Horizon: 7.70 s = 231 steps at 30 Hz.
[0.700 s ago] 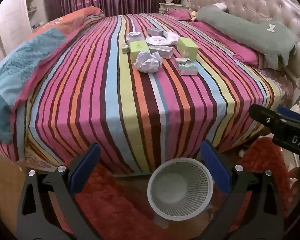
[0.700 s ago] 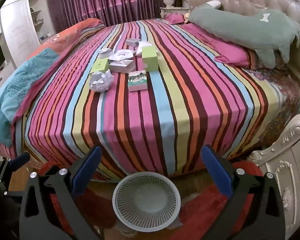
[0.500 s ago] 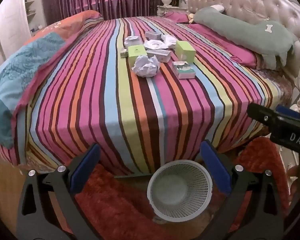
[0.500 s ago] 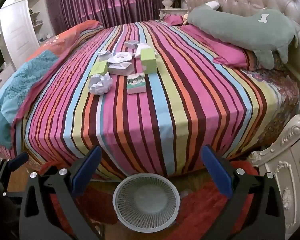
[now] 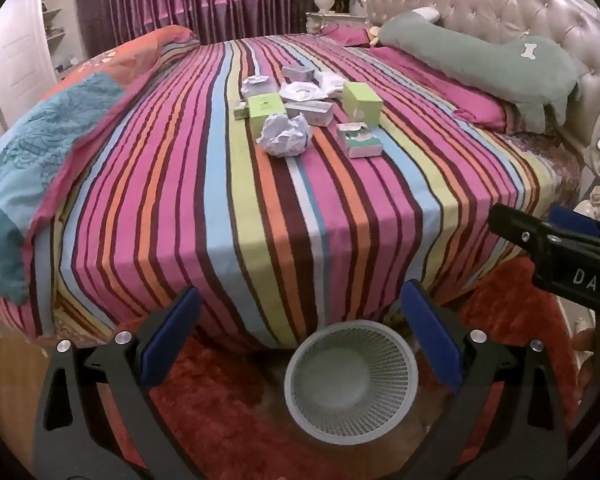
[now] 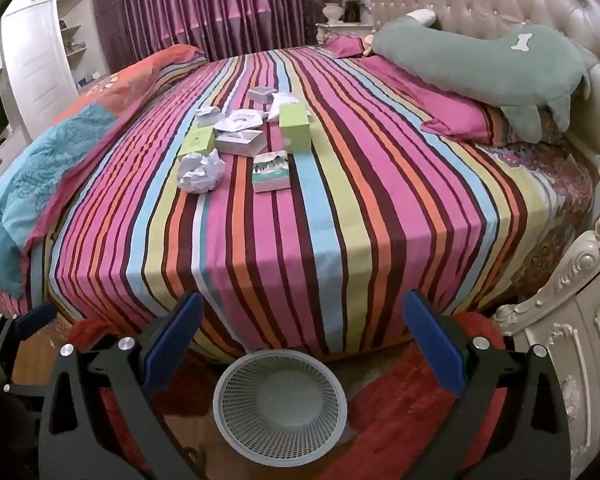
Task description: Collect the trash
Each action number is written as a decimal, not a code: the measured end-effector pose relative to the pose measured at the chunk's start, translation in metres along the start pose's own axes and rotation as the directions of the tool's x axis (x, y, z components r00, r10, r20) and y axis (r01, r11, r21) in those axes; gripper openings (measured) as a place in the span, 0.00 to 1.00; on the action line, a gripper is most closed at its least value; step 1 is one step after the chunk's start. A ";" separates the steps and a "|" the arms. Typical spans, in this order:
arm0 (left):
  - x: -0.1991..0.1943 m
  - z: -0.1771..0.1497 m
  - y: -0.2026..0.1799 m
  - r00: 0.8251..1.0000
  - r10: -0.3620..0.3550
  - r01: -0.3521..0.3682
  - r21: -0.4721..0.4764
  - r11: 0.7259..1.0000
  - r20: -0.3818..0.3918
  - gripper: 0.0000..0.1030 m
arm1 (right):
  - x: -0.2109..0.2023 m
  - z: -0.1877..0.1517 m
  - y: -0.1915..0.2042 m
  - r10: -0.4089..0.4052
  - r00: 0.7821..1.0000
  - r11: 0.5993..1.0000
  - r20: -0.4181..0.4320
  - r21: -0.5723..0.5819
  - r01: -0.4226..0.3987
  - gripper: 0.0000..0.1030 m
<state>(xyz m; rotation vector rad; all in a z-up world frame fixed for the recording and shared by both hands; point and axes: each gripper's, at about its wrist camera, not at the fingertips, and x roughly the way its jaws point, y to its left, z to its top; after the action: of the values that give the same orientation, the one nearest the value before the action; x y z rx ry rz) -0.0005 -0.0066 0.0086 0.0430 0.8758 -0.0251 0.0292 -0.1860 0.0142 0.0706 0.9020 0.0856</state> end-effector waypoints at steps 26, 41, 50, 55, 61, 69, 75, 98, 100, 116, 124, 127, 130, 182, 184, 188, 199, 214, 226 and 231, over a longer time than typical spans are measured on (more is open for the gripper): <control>0.064 0.010 0.016 0.995 0.012 -0.018 -0.059 0.998 -0.098 0.94 | 0.054 0.003 -0.006 0.076 0.994 0.997 -0.081 -0.005 -0.077 0.93; 0.042 0.004 0.010 0.998 -0.011 0.008 -0.056 0.998 -0.055 0.94 | 0.035 -0.003 -0.008 0.043 0.998 0.999 -0.048 -0.015 -0.044 0.93; 0.037 0.003 0.007 0.999 -0.011 0.009 -0.049 0.999 -0.046 0.94 | 0.030 -0.004 -0.006 0.041 0.999 0.999 -0.033 -0.021 -0.042 0.93; 0.038 0.002 0.007 0.999 -0.012 0.009 -0.050 0.999 -0.050 0.94 | 0.033 -0.006 -0.006 0.042 0.998 0.999 -0.041 -0.024 -0.043 0.93; 0.044 0.001 0.006 0.998 -0.008 0.005 -0.048 0.999 -0.068 0.94 | 0.040 -0.007 -0.009 0.044 0.997 0.999 -0.063 -0.011 -0.045 0.93; 0.051 -0.001 0.006 0.997 -0.002 -0.001 -0.044 0.999 -0.083 0.94 | 0.044 -0.010 -0.010 0.046 0.996 0.999 -0.078 -0.005 -0.046 0.93; 0.051 -0.001 0.007 0.997 0.000 -0.003 -0.043 0.999 -0.074 0.94 | 0.043 -0.009 -0.010 0.044 0.996 0.999 -0.072 -0.008 -0.045 0.93; 0.077 0.011 0.007 0.993 -0.011 0.005 -0.049 0.999 -0.116 0.94 | 0.065 0.000 -0.009 0.023 0.995 0.999 -0.100 -0.028 -0.026 0.93; 0.084 0.012 0.007 0.992 -0.012 0.006 -0.050 0.999 -0.129 0.94 | 0.070 0.001 -0.011 0.018 0.994 1.000 -0.108 -0.022 -0.020 0.93; 0.145 0.074 0.021 0.994 0.025 -0.033 -0.078 0.996 -0.108 0.94 | 0.127 0.045 -0.014 -0.004 0.997 0.998 -0.083 -0.064 -0.001 0.93; 0.192 0.134 0.034 0.995 0.026 -0.042 -0.163 0.986 -0.094 0.94 | 0.174 0.089 0.002 0.050 0.996 0.993 -0.069 -0.104 -0.057 0.93; 0.210 0.145 0.041 0.994 -0.012 -0.011 -0.203 0.979 -0.113 0.94 | 0.190 0.095 0.013 0.054 0.995 0.984 -0.079 -0.164 -0.067 0.93; 0.228 0.153 0.044 0.991 -0.007 -0.021 -0.204 0.979 -0.134 0.94 | 0.201 0.097 0.020 0.034 0.996 0.976 -0.078 -0.210 -0.049 0.92; 0.096 -0.019 0.007 0.950 -0.193 0.182 -0.064 0.981 -0.246 0.49 | 0.095 -0.012 -0.015 0.238 0.939 0.970 -0.250 0.020 -0.241 0.48; 0.109 -0.035 -0.001 0.928 -0.207 0.200 -0.054 0.978 -0.309 0.49 | 0.107 -0.029 -0.019 0.251 0.916 0.968 -0.312 0.069 -0.242 0.48; 0.134 -0.049 -0.014 0.876 -0.229 0.235 -0.040 0.971 -0.423 0.49 | 0.142 -0.063 -0.030 0.290 0.842 0.956 -0.455 0.182 -0.231 0.48; 0.204 -0.080 -0.024 0.711 -0.223 0.224 -0.086 0.971 -0.666 0.49 | 0.224 -0.114 -0.033 0.319 0.662 0.942 -0.679 0.301 -0.145 0.48; 0.258 -0.117 -0.032 0.545 -0.208 0.179 -0.129 0.975 -0.813 0.50 | 0.273 -0.159 -0.027 0.236 0.539 0.966 -0.809 0.258 -0.036 0.48; 0.274 -0.125 -0.029 0.492 -0.174 0.110 -0.137 0.984 -0.853 0.80 | 0.278 -0.165 -0.035 0.243 0.509 0.959 -0.826 0.285 0.005 0.87; 0.272 -0.125 -0.027 0.500 -0.175 0.110 -0.138 0.984 -0.848 0.80 | 0.277 -0.163 -0.036 0.242 0.517 0.958 -0.821 0.288 0.009 0.88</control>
<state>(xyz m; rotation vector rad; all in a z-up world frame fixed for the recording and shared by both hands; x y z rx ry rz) 0.0768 -0.0287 -0.2806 -0.0948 1.9111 -0.1427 0.0737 -0.1888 -0.3062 0.3650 1.9273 0.1338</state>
